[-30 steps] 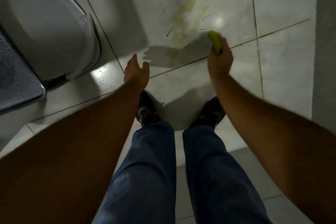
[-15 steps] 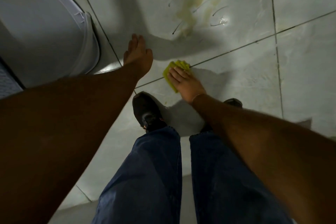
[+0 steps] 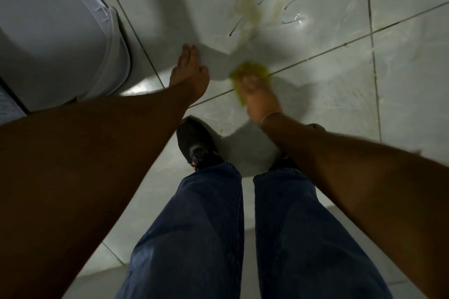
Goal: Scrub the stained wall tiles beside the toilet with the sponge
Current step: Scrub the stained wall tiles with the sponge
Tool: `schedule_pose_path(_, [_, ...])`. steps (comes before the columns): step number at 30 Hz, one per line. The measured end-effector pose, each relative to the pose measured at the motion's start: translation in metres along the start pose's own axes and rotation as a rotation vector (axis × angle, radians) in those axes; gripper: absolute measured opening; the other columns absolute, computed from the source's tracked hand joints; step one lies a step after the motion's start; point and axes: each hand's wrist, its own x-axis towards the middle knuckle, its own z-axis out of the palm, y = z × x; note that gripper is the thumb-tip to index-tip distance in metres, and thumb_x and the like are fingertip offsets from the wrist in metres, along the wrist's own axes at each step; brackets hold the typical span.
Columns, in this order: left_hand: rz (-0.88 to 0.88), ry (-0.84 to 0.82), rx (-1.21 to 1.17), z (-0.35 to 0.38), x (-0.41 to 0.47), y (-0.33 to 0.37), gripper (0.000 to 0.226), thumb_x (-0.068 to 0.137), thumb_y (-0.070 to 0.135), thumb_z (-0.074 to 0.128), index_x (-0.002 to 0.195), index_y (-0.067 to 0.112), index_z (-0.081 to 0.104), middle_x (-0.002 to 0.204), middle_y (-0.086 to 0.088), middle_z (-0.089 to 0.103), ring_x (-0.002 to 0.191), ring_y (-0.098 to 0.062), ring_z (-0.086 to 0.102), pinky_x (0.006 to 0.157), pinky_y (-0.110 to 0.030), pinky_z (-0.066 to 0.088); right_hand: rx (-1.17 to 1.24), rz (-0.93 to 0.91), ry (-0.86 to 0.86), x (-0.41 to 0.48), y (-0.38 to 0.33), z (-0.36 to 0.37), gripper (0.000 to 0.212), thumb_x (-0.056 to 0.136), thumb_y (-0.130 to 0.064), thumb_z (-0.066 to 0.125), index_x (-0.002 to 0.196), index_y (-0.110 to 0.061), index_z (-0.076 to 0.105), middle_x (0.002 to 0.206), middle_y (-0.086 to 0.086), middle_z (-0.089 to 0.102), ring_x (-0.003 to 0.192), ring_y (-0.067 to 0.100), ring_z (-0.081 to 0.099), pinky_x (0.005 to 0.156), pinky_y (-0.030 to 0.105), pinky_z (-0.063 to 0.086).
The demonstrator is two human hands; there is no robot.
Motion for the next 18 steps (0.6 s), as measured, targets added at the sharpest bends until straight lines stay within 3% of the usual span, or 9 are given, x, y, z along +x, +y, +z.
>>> schedule_pose_path(2, [-0.007, 0.02, -0.009, 0.0, -0.001, 0.006, 0.069, 0.103, 0.033, 0.037, 0.166, 0.015, 0.014, 0.176, -0.009, 0.003, 0.156, -0.037, 0.026, 0.126, -0.048, 0.027, -0.138, -0.381, -0.045, -0.018, -0.027, 0.016, 0.056, 0.098, -0.014, 0.028, 0.15, -0.006, 0.046, 0.157, 0.018, 0.043, 0.147, 0.032, 0.041, 0.122, 0.048, 0.034])
schedule_pose_path(3, [-0.008, 0.021, -0.017, -0.001, -0.001, 0.009, 0.069, 0.103, 0.032, 0.037, 0.166, 0.015, 0.014, 0.176, -0.01, 0.003, 0.158, -0.035, 0.023, 0.126, -0.047, 0.026, -0.193, -0.462, -0.105, -0.029, -0.032, 0.021, 0.057, 0.096, -0.015, 0.026, 0.142, -0.009, 0.058, 0.15, 0.014, 0.054, 0.139, 0.028, 0.052, 0.115, 0.043, 0.044])
schedule_pose_path(5, [-0.012, 0.018, -0.037, -0.004, -0.003, 0.014, 0.069, 0.104, 0.031, 0.036, 0.166, 0.015, 0.014, 0.176, -0.01, 0.003, 0.16, -0.032, 0.019, 0.127, -0.046, 0.023, -0.24, -0.513, -0.162, -0.041, -0.026, 0.02, 0.046, 0.093, -0.015, 0.04, 0.124, -0.016, 0.074, 0.132, 0.005, 0.07, 0.121, 0.02, 0.068, 0.097, 0.035, 0.059])
schedule_pose_path(7, [-0.015, 0.022, -0.035, -0.007, -0.004, 0.015, 0.068, 0.104, 0.031, 0.036, 0.167, 0.015, 0.014, 0.176, -0.009, 0.002, 0.16, -0.032, 0.018, 0.128, -0.046, 0.023, -0.267, -0.494, -0.104, -0.038, -0.011, 0.017, 0.039, 0.095, -0.013, 0.053, 0.13, -0.013, 0.069, 0.137, 0.009, 0.067, 0.126, 0.023, 0.065, 0.101, 0.038, 0.057])
schedule_pose_path(9, [-0.004, 0.009, -0.023, -0.006, -0.005, 0.014, 0.068, 0.105, 0.032, 0.035, 0.167, 0.016, 0.013, 0.177, -0.008, 0.002, 0.16, -0.033, 0.02, 0.128, -0.046, 0.023, -0.23, -0.387, -0.059, -0.027, 0.015, 0.014, 0.051, 0.105, -0.009, 0.041, 0.155, -0.01, 0.037, 0.162, 0.016, 0.034, 0.151, 0.031, 0.034, 0.123, 0.046, 0.031])
schedule_pose_path(11, [0.005, -0.006, -0.009, -0.002, -0.006, 0.011, 0.068, 0.106, 0.034, 0.035, 0.167, 0.016, 0.011, 0.177, -0.007, 0.001, 0.159, -0.034, 0.021, 0.128, -0.047, 0.022, -0.172, -0.162, -0.115, -0.018, 0.041, 0.003, 0.061, 0.105, -0.004, 0.033, 0.162, -0.011, 0.012, 0.17, 0.014, 0.009, 0.158, 0.032, 0.009, 0.129, 0.047, 0.01])
schedule_pose_path(16, [-0.026, -0.012, -0.026, 0.006, -0.008, 0.012, 0.068, 0.106, 0.034, 0.035, 0.167, 0.016, 0.01, 0.177, -0.005, -0.001, 0.159, -0.032, 0.021, 0.128, -0.047, 0.022, 0.018, 0.516, 0.06, 0.01, 0.064, -0.023, 0.077, 0.094, 0.002, 0.043, 0.161, -0.002, 0.006, 0.168, 0.021, 0.006, 0.157, 0.037, 0.004, 0.128, 0.043, -0.001])
schedule_pose_path(18, [-0.02, -0.018, -0.018, 0.006, -0.011, 0.016, 0.068, 0.105, 0.035, 0.035, 0.167, 0.017, 0.01, 0.177, -0.005, -0.002, 0.159, -0.033, 0.021, 0.128, -0.047, 0.022, 0.052, 0.593, 0.098, 0.022, 0.052, -0.026, 0.073, 0.095, 0.001, 0.039, 0.16, 0.0, 0.006, 0.168, 0.021, 0.007, 0.156, 0.038, 0.006, 0.128, 0.044, 0.0])
